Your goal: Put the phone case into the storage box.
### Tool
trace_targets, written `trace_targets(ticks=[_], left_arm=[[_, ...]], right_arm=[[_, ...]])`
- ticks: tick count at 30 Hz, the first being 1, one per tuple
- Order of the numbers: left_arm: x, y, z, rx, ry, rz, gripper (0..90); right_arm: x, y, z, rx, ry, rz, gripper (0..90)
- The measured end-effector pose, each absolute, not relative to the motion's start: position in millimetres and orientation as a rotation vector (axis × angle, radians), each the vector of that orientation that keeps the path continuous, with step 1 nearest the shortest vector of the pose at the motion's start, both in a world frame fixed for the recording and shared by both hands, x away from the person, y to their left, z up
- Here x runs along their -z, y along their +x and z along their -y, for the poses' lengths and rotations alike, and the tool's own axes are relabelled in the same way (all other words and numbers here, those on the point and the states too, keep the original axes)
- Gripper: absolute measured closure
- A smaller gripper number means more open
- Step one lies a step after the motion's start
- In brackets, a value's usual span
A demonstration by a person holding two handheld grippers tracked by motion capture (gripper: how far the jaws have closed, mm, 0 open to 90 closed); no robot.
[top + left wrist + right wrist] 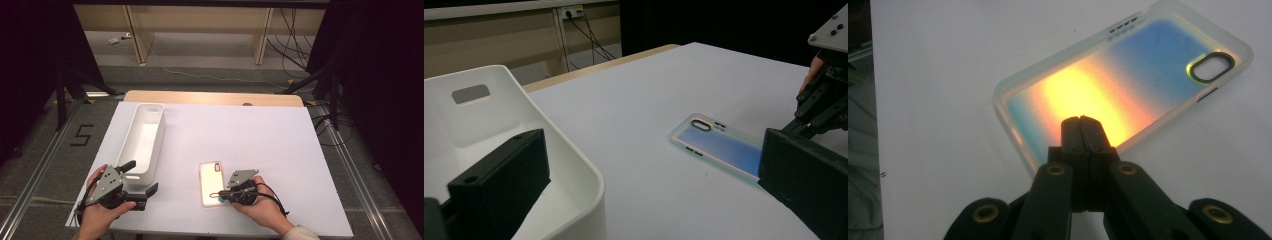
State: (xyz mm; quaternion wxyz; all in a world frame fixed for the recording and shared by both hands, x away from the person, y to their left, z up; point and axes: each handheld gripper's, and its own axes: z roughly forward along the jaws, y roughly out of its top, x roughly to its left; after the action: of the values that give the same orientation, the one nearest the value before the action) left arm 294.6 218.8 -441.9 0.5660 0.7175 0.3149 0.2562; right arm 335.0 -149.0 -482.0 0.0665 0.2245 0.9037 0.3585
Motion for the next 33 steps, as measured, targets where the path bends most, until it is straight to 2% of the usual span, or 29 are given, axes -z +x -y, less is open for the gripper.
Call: trace_targets(ticks=[33], left_arm=[[441,293,-219,-0.603,1.691,-0.751,0.0]], right_arm=[[475,332,138,-0.910,0.625,-2.741,90.0]])
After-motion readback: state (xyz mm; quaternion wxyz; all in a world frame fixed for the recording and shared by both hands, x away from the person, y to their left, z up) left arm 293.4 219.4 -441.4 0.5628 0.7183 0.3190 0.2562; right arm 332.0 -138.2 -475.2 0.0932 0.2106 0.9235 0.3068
